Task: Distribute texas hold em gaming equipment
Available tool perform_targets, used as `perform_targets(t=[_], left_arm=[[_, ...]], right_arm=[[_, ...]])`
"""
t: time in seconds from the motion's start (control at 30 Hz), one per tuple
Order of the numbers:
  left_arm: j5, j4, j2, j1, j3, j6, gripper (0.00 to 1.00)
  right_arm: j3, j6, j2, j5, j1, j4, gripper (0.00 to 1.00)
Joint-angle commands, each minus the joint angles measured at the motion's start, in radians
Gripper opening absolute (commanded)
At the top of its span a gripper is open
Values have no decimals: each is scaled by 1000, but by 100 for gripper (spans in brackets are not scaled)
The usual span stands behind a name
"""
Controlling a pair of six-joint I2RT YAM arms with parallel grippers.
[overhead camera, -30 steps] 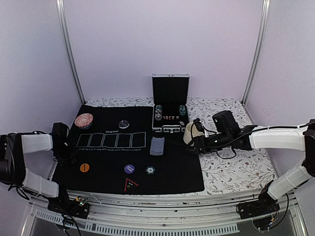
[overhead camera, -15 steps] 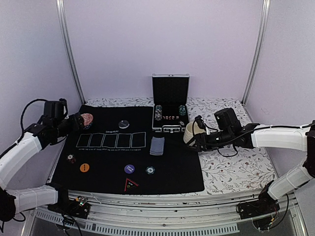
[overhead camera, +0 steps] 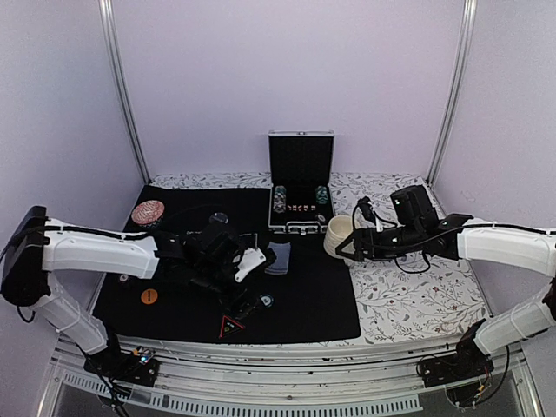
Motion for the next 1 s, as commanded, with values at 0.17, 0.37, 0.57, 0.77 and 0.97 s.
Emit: perform_targets(t=[0.17,0.37,0.57,0.77,0.97], left_arm=[[-35,-133,345,-6,256,124,93],[-49,-194,434,-3,344,130,78],[-12,-321,493,30,404,106,76],[-22,-392,551,38,443,89,65],[-27,-405,569,15,455,73,57]], right_arm=[[-9,4,-106,93,-8,-92,99],[-21,15,-126,105,-7,-112,99],[-20,21,-131,111,-7,-122,99],[-20,26,-128,118,-8,-126,99],[-20,34,-126,124,-7,-125,99]])
